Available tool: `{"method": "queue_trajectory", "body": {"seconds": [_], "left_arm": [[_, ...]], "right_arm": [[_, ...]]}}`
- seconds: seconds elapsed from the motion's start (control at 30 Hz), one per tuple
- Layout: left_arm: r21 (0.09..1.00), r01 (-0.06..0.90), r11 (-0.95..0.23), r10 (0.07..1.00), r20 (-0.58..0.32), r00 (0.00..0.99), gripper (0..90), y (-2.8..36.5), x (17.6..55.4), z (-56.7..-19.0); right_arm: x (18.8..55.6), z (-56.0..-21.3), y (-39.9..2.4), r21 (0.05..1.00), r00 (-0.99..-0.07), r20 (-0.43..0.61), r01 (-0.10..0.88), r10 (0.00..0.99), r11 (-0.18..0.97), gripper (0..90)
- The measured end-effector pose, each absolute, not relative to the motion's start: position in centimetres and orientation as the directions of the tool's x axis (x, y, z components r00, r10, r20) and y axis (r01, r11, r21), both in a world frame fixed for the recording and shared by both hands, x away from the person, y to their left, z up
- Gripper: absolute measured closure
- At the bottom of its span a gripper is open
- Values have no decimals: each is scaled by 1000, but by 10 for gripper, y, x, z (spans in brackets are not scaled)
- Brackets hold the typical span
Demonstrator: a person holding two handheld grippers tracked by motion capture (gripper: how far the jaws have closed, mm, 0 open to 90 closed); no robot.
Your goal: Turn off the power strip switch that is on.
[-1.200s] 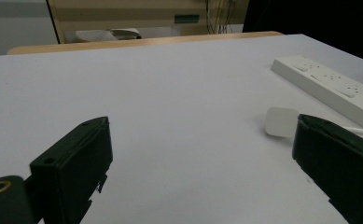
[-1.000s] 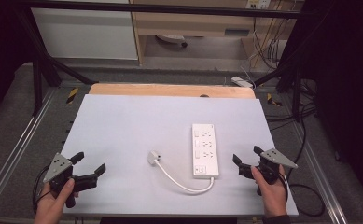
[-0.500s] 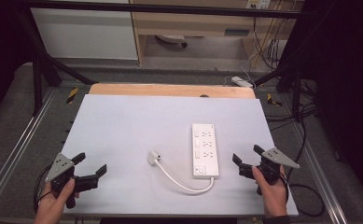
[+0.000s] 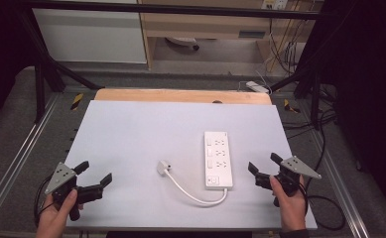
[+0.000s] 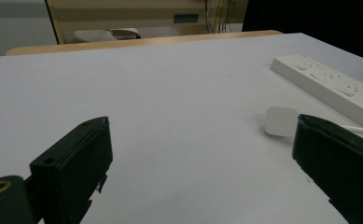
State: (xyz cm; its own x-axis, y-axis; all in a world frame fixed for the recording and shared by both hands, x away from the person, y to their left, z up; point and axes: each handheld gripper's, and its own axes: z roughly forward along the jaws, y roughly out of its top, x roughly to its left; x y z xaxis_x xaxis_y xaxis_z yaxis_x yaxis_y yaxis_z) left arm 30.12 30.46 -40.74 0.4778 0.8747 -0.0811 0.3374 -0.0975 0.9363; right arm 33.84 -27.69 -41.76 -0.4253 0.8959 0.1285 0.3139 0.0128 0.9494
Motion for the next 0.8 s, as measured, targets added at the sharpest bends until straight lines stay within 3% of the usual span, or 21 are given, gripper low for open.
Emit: {"method": "queue_trajectory", "body": {"seconds": [0.8], "left_arm": [[928,358,-102,875,-87,476,49,303,302,-410]], "right_arm": [[343,-399,-262,946,-444,159,323,882,-8,25]]}}
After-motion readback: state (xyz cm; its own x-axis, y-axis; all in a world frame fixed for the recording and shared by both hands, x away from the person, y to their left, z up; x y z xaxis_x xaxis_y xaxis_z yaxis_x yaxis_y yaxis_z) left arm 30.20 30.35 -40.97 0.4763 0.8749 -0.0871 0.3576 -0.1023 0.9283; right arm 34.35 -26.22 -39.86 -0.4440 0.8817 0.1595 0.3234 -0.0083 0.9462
